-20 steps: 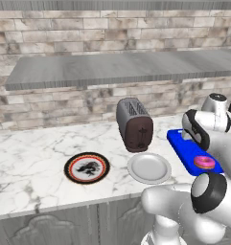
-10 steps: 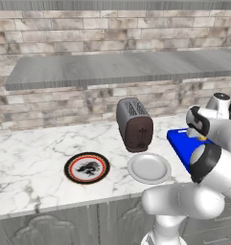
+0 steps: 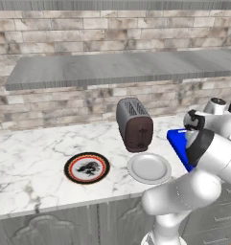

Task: Move the dessert items from the plates to the tray.

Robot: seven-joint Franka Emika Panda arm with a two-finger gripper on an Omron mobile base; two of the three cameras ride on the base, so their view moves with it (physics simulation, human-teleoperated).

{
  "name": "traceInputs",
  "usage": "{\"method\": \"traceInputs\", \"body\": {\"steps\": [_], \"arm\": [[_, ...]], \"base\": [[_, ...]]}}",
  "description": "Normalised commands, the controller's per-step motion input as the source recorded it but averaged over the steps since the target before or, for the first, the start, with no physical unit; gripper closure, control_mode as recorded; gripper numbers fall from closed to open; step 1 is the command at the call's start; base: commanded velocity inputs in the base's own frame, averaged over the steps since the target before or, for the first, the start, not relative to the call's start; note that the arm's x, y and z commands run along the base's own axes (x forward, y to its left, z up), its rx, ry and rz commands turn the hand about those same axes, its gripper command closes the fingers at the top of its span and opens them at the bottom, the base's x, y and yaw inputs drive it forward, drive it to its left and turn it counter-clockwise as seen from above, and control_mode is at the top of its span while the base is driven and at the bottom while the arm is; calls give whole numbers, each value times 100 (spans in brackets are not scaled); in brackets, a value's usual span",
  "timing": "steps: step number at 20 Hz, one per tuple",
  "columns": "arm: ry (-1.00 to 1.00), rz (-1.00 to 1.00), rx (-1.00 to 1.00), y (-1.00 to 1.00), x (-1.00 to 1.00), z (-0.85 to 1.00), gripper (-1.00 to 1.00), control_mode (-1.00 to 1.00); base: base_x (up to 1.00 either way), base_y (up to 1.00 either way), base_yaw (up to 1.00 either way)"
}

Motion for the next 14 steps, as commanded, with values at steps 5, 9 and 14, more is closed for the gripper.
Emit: {"method": "traceInputs", "body": {"steps": [5,9,14], "arm": [[0,0,0,0,5,-49,100,-100],[0,0,0,0,14,-34,100,-100],[0,0,0,0,22,-29,100,-100]], "base": [[0,0,0],[0,0,0],[0,0,0]]}}
